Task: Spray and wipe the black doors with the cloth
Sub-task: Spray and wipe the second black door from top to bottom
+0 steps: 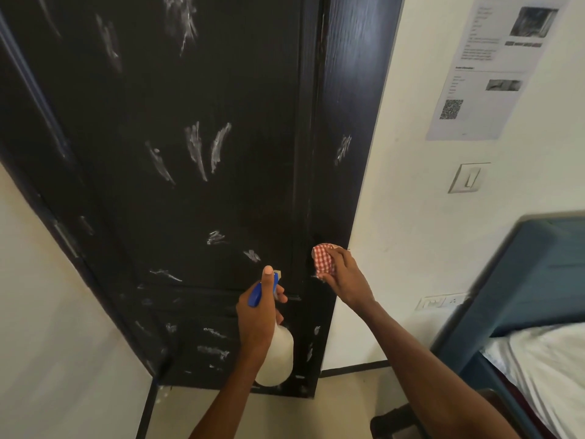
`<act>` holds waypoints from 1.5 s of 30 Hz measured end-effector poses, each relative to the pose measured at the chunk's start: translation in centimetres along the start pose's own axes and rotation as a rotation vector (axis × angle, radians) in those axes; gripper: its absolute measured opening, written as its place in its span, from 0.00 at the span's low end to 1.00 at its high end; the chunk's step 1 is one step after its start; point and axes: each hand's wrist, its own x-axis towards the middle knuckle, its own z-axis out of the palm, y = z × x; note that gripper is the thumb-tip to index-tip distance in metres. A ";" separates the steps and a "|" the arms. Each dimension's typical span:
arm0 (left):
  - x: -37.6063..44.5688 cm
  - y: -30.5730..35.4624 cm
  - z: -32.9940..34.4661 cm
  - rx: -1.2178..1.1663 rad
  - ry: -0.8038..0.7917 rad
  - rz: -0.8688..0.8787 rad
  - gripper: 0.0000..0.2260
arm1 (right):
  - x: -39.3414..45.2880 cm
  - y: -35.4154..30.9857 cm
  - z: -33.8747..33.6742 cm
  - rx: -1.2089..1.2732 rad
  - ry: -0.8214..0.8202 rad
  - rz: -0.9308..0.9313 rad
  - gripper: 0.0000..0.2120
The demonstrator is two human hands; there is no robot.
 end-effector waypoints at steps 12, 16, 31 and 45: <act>-0.1 0.6 0.7 0.004 -0.036 0.000 0.24 | -1.5 1.3 -3.9 0.927 0.434 0.415 0.11; 0.2 0.8 1.1 0.007 -0.050 0.000 0.25 | -2.4 0.4 -5.0 0.914 0.421 0.344 0.13; 5.0 17.9 2.2 -0.054 -0.093 0.295 0.25 | 6.9 -12.7 -14.9 0.498 0.841 -0.254 0.29; 7.0 43.9 -0.1 -0.178 -0.149 0.726 0.27 | 20.6 -27.2 -40.1 0.501 0.984 -0.709 0.30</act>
